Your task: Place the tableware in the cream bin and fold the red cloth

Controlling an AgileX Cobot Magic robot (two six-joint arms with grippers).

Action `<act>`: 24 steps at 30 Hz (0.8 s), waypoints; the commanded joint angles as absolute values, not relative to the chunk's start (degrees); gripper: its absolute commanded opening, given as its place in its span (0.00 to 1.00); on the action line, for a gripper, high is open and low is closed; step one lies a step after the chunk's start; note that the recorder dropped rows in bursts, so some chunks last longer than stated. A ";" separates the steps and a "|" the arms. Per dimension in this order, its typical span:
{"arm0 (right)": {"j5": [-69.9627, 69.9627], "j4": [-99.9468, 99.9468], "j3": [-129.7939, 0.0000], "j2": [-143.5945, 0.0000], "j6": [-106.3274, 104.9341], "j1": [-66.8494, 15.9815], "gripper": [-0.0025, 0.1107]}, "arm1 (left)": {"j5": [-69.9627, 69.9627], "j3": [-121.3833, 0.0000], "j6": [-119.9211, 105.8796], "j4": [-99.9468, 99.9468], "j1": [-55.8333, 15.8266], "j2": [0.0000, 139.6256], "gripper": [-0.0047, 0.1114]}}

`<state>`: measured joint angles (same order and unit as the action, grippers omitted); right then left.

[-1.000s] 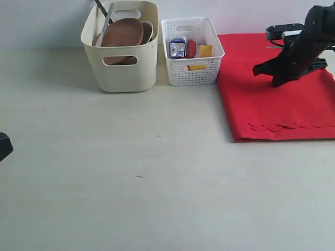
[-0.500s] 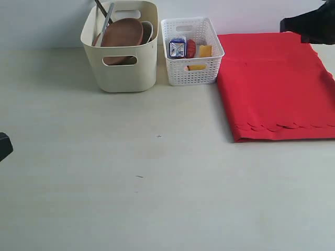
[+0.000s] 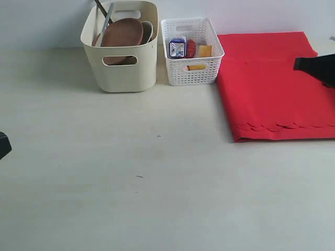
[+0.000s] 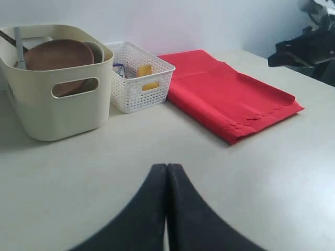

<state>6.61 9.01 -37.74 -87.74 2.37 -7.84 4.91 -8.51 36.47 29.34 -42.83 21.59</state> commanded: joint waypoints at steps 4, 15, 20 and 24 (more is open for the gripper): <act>4.72 9.06 -37.33 -87.15 3.01 -7.68 0.02 | 4.95 -8.18 36.22 29.37 -42.58 17.59 0.05; 4.72 9.06 -37.33 -87.15 3.01 -7.68 0.02 | 4.95 -8.18 34.56 31.25 -42.53 6.65 0.05; 4.72 9.06 -37.33 -87.15 3.01 -7.68 0.02 | 7.43 -8.18 31.90 32.89 -36.60 0.00 0.05; 4.43 9.06 -37.33 -87.15 3.01 -7.68 0.02 | 8.74 -8.02 28.72 33.48 -27.52 0.00 0.05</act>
